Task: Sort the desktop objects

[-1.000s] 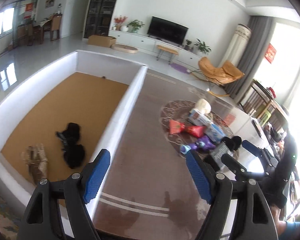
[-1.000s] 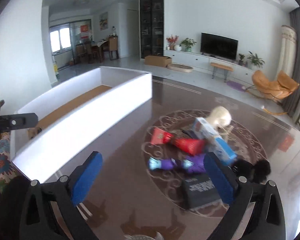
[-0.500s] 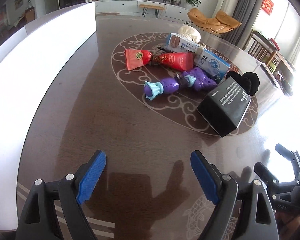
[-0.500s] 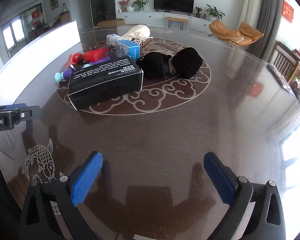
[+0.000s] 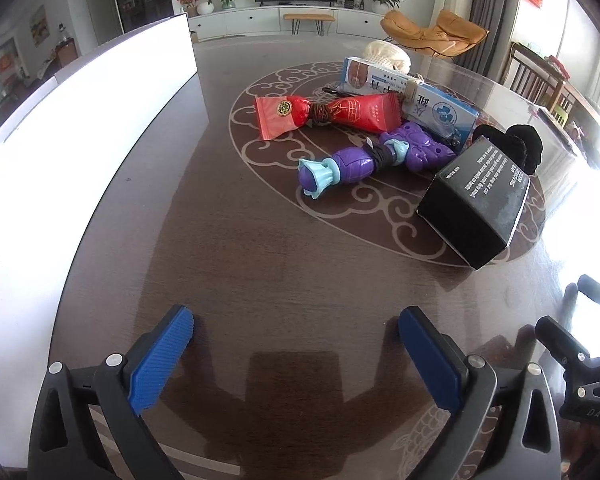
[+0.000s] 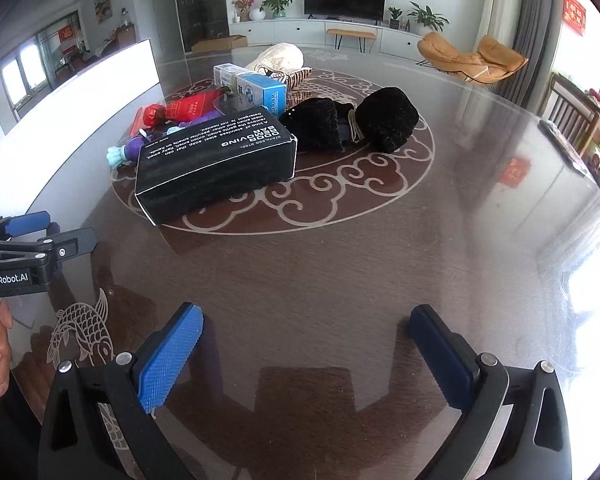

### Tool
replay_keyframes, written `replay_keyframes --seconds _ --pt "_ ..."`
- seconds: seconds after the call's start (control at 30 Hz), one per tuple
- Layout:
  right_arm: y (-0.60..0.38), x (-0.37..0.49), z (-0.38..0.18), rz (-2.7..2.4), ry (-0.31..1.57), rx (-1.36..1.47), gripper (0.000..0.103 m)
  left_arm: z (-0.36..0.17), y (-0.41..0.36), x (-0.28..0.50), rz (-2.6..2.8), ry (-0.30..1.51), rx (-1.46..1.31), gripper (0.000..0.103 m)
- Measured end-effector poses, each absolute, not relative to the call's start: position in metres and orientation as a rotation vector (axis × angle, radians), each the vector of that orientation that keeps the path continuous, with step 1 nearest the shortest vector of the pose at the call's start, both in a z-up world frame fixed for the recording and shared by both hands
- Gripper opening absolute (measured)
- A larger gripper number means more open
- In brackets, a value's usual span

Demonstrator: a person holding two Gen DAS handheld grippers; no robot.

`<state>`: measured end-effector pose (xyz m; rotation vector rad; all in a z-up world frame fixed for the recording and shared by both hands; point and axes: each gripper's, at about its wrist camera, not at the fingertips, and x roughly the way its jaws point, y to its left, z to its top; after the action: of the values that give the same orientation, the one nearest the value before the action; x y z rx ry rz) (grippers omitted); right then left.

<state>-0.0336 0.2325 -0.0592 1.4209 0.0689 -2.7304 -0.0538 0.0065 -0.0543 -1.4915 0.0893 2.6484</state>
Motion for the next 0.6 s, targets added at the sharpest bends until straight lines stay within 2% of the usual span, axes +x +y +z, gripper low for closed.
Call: replay_keyframes --seconds 0.6 --pt "0.2322 -0.0336 -0.0595 -2.731 0.069 1.420 0.103 -0.0539 0.0070 -0.0472 2.675 0.086 -1.465 0.103"
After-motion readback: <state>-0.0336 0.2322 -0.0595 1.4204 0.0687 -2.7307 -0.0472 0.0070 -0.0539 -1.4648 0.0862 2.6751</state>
